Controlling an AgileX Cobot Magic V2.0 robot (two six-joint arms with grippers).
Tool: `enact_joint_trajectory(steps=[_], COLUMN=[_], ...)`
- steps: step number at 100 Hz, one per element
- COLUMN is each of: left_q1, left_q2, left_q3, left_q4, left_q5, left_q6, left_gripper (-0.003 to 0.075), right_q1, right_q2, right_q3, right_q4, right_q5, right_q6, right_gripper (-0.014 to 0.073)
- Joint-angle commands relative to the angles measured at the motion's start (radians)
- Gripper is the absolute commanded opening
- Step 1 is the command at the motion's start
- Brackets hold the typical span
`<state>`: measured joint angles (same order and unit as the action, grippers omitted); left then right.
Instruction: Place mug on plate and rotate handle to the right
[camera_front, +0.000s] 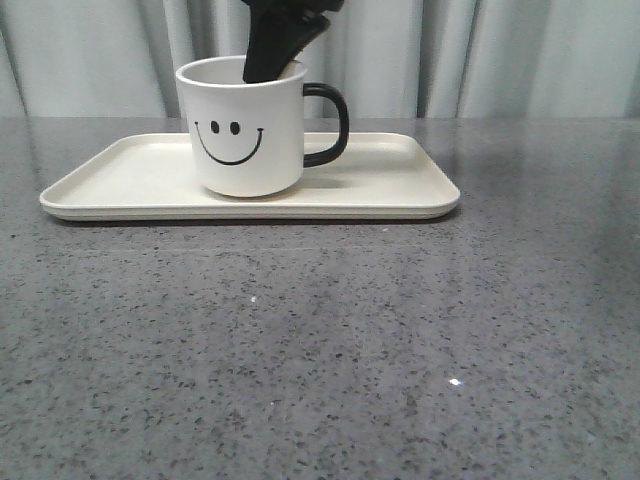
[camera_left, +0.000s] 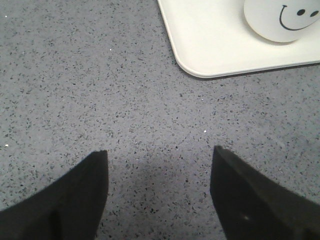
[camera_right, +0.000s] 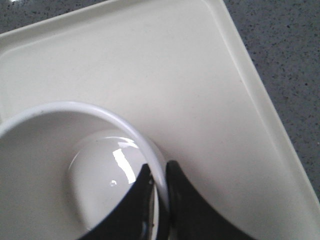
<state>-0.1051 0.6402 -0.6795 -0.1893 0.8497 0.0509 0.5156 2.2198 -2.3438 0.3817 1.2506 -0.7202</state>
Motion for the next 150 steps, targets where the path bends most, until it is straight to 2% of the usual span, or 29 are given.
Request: enact_joint_trajectory(steps=[1,125,135,142,150], left_q1=[0.000,0.000,0.000,0.000,0.000], left_q2=[-0.002,-0.002,-0.002,-0.002,-0.002], left_q3=[-0.026,-0.026,-0.026,-0.026,-0.026], left_q4=[-0.014,-0.022,-0.022,-0.022,-0.031], left_q5=[-0.054,-0.054,-0.054,-0.054,-0.054], left_q6=[-0.007,-0.007,-0.007,-0.007,-0.007], left_gripper=[0.0428,0.0428,0.0428,0.0428,0.0428], right_q1=[0.001,-0.001,-0.001,-0.001,-0.001], right_q2=[-0.065,-0.067,-0.072,-0.076,-0.080], right_q3=[-0.031,0.023,0.023,0.023,0.023], right_q4=[0.037,0.036,0.036,0.036,0.036], right_q5=[0.085,0.075,0.052,0.037,0.016], right_q6=[-0.010,-0.016,-0.015,-0.015,-0.005], right_gripper=[-0.0064,-0.0056,0.0033,0.0156,0.0338])
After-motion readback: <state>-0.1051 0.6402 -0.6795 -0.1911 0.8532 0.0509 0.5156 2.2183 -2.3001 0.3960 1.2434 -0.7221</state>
